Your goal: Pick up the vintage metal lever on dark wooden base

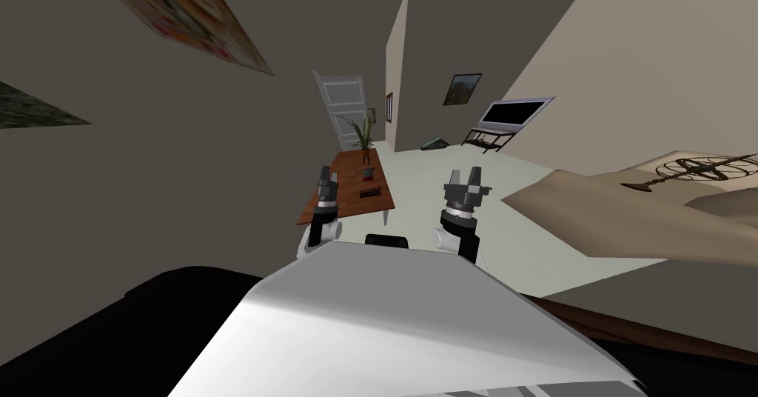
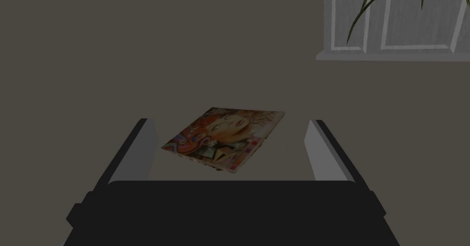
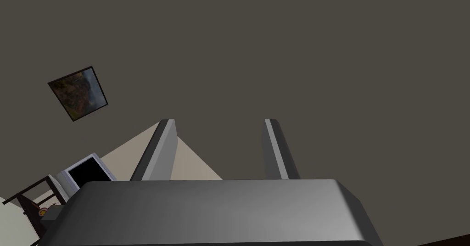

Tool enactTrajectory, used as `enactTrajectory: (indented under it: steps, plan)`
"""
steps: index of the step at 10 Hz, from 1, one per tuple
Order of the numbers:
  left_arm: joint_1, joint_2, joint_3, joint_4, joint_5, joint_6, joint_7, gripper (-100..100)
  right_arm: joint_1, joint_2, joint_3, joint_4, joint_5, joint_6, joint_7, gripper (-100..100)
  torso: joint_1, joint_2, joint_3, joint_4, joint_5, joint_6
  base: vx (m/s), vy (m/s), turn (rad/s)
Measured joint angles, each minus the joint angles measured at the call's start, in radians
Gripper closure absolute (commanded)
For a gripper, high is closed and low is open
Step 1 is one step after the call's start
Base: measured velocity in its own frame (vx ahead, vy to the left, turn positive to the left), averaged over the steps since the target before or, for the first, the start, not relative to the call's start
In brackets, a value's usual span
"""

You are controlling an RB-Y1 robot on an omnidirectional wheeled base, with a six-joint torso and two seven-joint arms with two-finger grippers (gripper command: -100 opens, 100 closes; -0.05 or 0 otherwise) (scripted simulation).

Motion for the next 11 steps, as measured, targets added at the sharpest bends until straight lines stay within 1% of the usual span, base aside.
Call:
enactTrajectory:
  steps: [1,3,4,6,7,8,9,10,11]
  plan:
    - [-0.001,0.015,0.002,0.014,0.007,0.027,0.005,-100,0.0,0.0,0.0,0.0,0.0,0.0,0.0,0,0.0,0.0,0.0,0.0,0.0,0.0,0.01,-0.069,-0.017]
    - [-0.036,0.044,0.025,0.054,0.024,0.078,0.019,-100,0.0,0.0,0.0,0.0,0.0,0.0,0.0,0,0.003,-0.001,0.0,0.0,0.001,0.0,0.003,-0.067,-0.064]
    - [-0.052,0.055,0.027,0.087,0.03,0.102,0.021,-100,0.0,0.0,0.0,0.0,0.0,0.0,0.0,0,0.002,-0.001,0.0,0.0,0.001,0.0,0.011,-0.06,-0.025]
    - [-0.068,0.083,0.044,0.112,0.047,0.149,0.034,-100,0.0,0.0,0.0,0.0,0.0,0.0,0.0,0,0.003,-0.001,-0.001,0.0,0.001,0.0,0.015,-0.054,-0.045]
    - [-0.077,0.09,0.049,0.122,0.052,0.175,0.037,-100,0.0,0.0,0.0,0.0,0.0,0.0,0.0,0,0.003,-0.001,-0.001,0.0,0.001,0.0,0.016,-0.067,-0.064]
    - [-0.103,0.104,0.058,0.156,0.06,0.201,0.042,-100,0.0,0.0,0.0,0.0,0.0,0.0,0.0,0,0.003,-0.001,-0.001,0.0,0.001,0.0,0.009,-0.053,-0.036]
    - [-0.102,0.113,0.063,0.162,0.066,0.222,0.047,-100,0.0,0.0,0.0,0.0,0.0,0.0,0.0,0,0.003,-0.001,0.0,0.0,0.001,0.0,0.004,-0.06,-0.064]
    - [-0.124,0.134,0.077,0.189,0.079,0.251,0.055,-100,0.0,0.0,0.0,0.0,0.0,0.0,0.0,0,0.003,-0.001,0.0,0.0,0.001,0.0,0.005,-0.049,-0.038]
    - [-0.138,0.14,0.081,0.208,0.083,0.274,0.059,-100,0.0,0.0,0.0,0.0,0.0,0.0,0.0,0,0.004,0.0,0.0,0.0,0.001,0.0,0.011,-0.052,-0.086]
